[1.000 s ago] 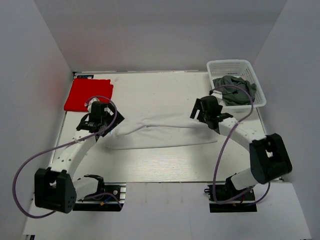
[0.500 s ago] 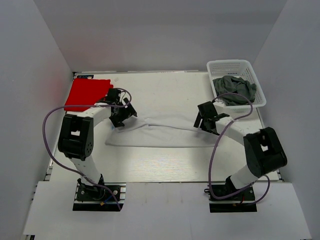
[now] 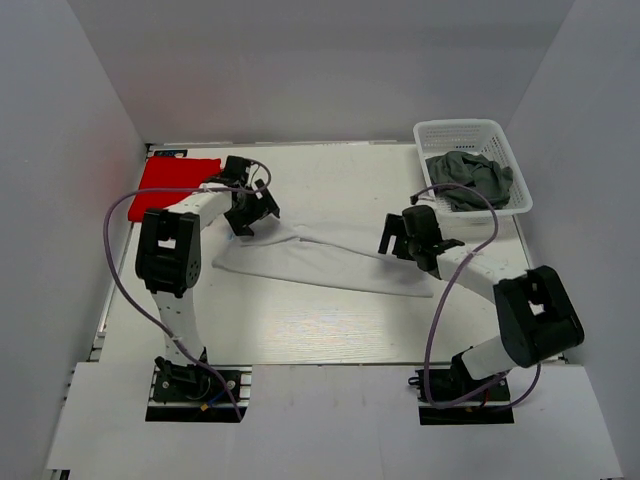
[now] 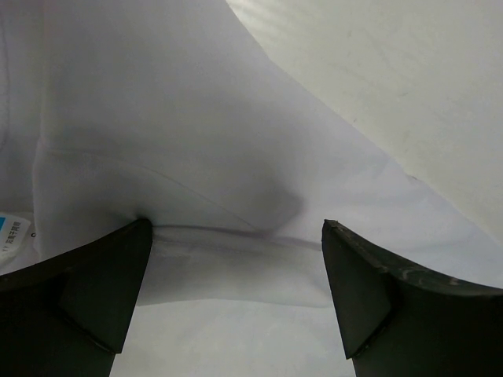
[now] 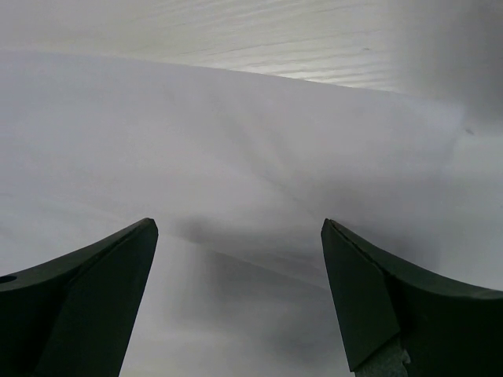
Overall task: Fold and stack the t-shirts
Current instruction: Rotate the tshirt 90 degrees
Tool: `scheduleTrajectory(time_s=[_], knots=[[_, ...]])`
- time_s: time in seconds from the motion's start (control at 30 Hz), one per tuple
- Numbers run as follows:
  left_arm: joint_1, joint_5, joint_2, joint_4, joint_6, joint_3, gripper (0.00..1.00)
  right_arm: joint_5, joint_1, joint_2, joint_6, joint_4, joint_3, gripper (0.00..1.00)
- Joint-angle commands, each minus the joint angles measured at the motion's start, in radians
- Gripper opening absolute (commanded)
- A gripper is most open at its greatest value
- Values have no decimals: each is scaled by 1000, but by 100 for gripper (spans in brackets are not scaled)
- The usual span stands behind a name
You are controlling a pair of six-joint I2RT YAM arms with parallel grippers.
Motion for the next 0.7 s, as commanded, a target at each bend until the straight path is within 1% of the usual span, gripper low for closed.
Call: scheduleTrajectory(time_s=[0.0, 0.03, 0.1, 0.13, 0.17, 0.2, 0.23, 0.27, 0.3, 0.33, 0.37, 0.4, 0.43, 0.47, 0.5, 0.53, 0.57, 0.6, 0.63, 0.67], knots=[[-5, -29, 107, -47, 39, 48, 100, -141, 8, 87, -85, 177, 16, 90], [-5, -19, 157, -61, 50, 128, 100, -190, 5, 105, -85, 167, 23, 90], [-5, -19, 222, -103, 67, 231, 100, -228, 11, 100, -71, 164, 7, 90], [-5, -3, 260, -118, 76, 349, 100, -259, 10, 92, -50, 160, -4, 90], [-5, 18, 346, -139, 101, 414, 100, -309, 14, 83, -40, 160, -51, 90], [-5, 50, 398, -153, 113, 483, 100, -336, 28, 60, -39, 167, -76, 90], [-5, 95, 453, -179, 113, 646, 100, -378, 46, 50, -28, 165, -141, 90], [-5, 121, 510, -237, 113, 737, 100, -397, 62, 26, -22, 164, -163, 90], [-5, 174, 609, -248, 113, 890, 100, -412, 94, 18, -19, 154, -182, 90], [-14, 211, 644, -249, 102, 939, 100, -416, 135, 9, -11, 135, -214, 90], [-14, 250, 664, -212, 102, 959, 100, -440, 158, -6, -13, 125, -237, 90], [-25, 312, 664, -90, 75, 930, 100, -446, 183, -14, -22, 108, -245, 90], [-40, 334, 664, -16, 63, 899, 100, -457, 262, -20, -29, 96, -248, 90], [-49, 334, 664, 47, 17, 869, 100, -466, 292, -20, -52, 91, -251, 90], [-59, 354, 664, 152, -2, 834, 100, -465, 350, -16, -77, 90, -248, 90], [-68, 377, 673, 199, -26, 833, 100, -465, 405, -2, -91, 96, -245, 90], [-82, 399, 723, 237, -58, 847, 100, -462, 430, 9, -129, 99, -242, 90], [-91, 446, 759, 308, -119, 900, 100, -477, 477, 20, -144, 102, -216, 90], [-102, 471, 803, 333, -144, 949, 100, -498, 497, 62, -161, 105, -202, 90], [-120, 492, 852, 350, -167, 1009, 100, -505, 555, 78, -195, 108, -173, 90]])
